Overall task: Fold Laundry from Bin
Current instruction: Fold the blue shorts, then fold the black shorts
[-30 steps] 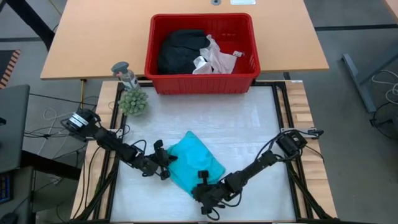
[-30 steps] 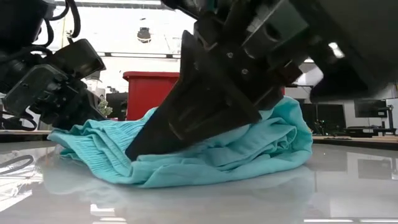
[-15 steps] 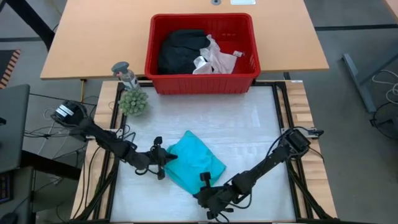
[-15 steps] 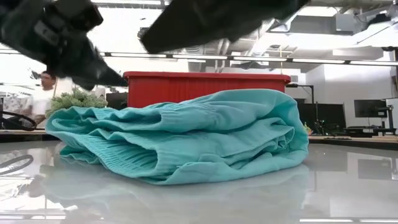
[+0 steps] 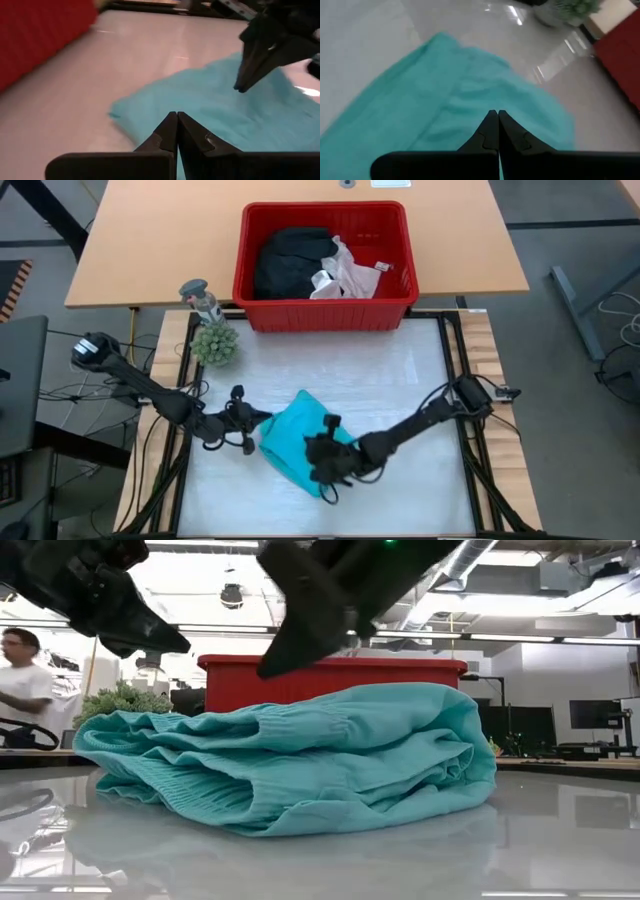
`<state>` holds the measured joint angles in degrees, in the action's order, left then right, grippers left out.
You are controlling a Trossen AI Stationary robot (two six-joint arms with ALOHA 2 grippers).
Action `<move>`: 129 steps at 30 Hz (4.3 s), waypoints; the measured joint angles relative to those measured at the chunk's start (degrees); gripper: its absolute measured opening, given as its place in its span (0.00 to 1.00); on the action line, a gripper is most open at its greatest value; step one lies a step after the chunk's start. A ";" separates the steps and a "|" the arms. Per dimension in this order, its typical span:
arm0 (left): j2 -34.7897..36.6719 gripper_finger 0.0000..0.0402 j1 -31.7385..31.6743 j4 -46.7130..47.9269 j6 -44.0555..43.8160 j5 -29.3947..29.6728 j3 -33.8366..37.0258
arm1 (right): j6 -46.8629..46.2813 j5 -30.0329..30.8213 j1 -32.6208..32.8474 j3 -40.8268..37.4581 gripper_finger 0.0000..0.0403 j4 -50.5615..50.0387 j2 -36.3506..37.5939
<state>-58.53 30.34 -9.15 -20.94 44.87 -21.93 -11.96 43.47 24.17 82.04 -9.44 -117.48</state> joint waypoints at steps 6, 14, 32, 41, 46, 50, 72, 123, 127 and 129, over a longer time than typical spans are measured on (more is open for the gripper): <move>1.58 0.00 0.03 5.41 -5.97 7.55 0.00 | 0.12 -6.08 -2.53 -0.04 0.05 -0.36 0.03; 1.56 0.00 -0.23 11.67 -11.79 11.82 0.00 | -10.35 -11.19 0.06 -0.02 0.05 -11.91 0.03; -3.09 0.00 -0.25 6.75 -14.05 7.61 0.00 | -45.57 -21.88 13.45 0.07 0.05 -44.15 0.07; -14.94 0.00 -0.27 -6.19 -11.03 4.89 0.00 | -70.18 -34.37 23.97 0.07 0.05 -54.08 0.23; -19.90 0.00 -0.32 -14.53 -8.36 4.59 0.00 | -83.60 -38.30 29.88 0.46 0.05 -57.40 0.31; -22.59 0.00 -0.32 -20.16 -6.71 3.79 0.00 | -91.47 -40.82 33.84 1.77 0.05 -61.42 0.28; -23.95 0.00 -3.39 -25.31 -5.65 -2.27 -0.04 | -86.11 -18.11 32.14 15.19 0.05 -69.00 -0.12; 11.42 0.40 -11.98 1.72 44.18 -3.30 -19.85 | 6.01 2.95 -18.59 34.61 0.61 -68.22 16.59; 21.13 0.40 -26.25 2.22 43.55 -16.12 -20.47 | 14.52 -5.54 -28.36 34.64 0.63 -60.63 24.90; 23.47 0.40 -34.26 2.97 41.80 -22.78 -21.69 | 16.49 -9.38 -33.50 34.69 0.63 -56.29 28.24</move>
<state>-35.06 -3.92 -6.18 20.86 22.08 -43.63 4.53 34.10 -9.33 116.73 -65.74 -89.24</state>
